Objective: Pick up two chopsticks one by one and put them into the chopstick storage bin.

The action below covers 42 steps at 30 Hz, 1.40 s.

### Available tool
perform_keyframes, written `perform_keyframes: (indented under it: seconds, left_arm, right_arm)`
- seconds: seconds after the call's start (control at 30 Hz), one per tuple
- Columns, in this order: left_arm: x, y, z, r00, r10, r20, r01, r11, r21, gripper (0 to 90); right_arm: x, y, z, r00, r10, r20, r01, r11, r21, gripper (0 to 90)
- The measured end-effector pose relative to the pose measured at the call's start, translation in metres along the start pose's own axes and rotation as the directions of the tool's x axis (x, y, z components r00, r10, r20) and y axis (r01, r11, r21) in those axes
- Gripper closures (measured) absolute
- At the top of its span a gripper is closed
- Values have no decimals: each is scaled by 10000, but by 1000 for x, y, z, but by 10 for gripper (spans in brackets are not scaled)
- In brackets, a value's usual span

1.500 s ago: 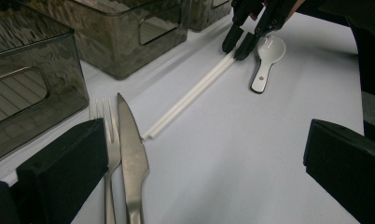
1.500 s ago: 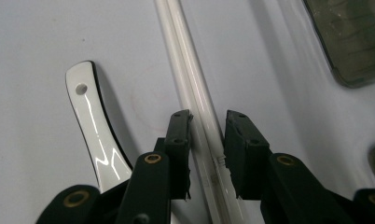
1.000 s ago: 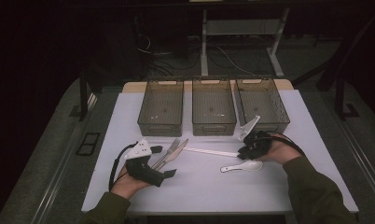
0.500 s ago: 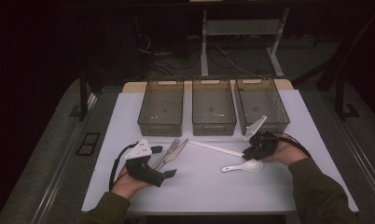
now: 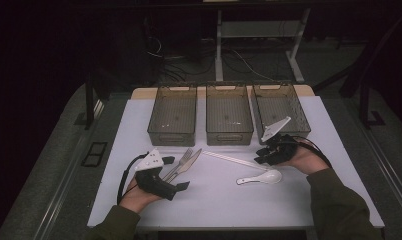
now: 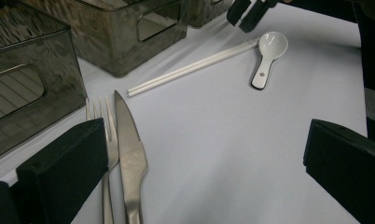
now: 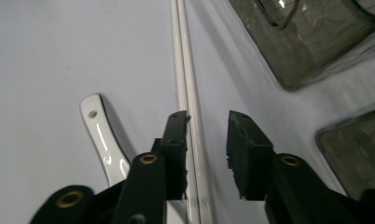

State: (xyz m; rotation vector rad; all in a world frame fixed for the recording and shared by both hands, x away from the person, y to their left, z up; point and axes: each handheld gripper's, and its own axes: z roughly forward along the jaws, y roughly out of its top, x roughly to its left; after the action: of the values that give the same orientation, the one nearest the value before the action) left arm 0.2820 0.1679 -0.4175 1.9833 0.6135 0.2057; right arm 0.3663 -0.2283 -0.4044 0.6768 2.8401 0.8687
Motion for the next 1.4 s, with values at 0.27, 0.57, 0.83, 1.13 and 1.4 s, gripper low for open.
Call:
perform_keyframes:
  seconds: [0.27,0.57,0.83,1.13,1.4]
  left_arm:
    - [1,0,0,10000,-30,-2,30,10000,-16,0]
    - [0,0,0,10000,-3,11,3,10000,-19,0]
    - [0,0,0,10000,-33,9,33,10000,-40,0]
    - [0,0,0,10000,-33,-3,33,10000,0,0]
    - [0,0,-1,10000,-41,-12,41,10000,-31,0]
  right_arm:
    - [-2,3,15,9998,-191,95,187,9991,372,792]
    - [0,3,26,9994,-324,-79,329,9962,801,820]
    - [0,3,33,9991,-406,-105,415,9939,1025,820]
    - [3,3,33,9971,-760,62,749,9914,1076,824]
    - [3,1,31,9967,-804,74,794,9927,912,839]
